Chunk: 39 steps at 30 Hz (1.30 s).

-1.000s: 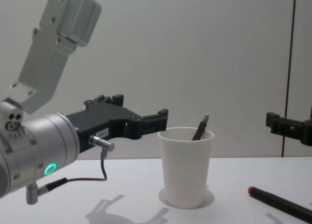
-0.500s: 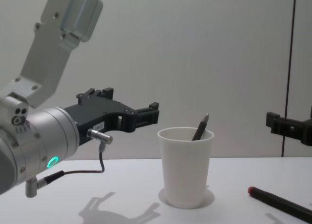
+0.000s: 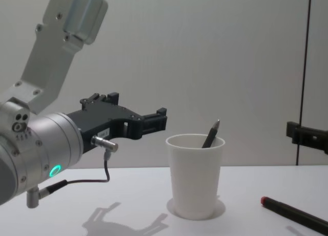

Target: Place the pen into the pen holder.

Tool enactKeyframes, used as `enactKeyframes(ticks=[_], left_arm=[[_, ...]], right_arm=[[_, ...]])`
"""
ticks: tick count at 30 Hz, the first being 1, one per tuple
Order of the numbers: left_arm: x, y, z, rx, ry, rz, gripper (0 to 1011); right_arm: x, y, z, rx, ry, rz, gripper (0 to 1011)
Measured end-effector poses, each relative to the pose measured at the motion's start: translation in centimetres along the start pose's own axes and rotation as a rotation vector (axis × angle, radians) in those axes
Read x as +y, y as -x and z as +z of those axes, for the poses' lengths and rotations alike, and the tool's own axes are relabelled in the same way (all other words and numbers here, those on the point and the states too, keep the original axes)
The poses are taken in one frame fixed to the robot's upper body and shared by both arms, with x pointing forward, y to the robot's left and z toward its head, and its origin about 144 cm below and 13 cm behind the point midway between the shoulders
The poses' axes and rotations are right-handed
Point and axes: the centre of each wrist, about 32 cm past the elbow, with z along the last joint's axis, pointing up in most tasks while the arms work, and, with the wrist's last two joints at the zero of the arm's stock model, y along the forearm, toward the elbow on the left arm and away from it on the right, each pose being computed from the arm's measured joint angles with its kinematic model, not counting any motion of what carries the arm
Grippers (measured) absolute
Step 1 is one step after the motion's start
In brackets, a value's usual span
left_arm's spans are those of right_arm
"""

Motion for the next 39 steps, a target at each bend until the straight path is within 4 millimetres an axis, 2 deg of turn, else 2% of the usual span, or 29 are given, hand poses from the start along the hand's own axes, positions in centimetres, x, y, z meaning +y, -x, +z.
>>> enactKeyframes(ticks=[39], left_arm=[[0.0,0.0,0.0,0.000,0.000,0.000,1001]], right_arm=[[-3.2,-1.8,1.5,-0.008,0.170,-0.058,1002]])
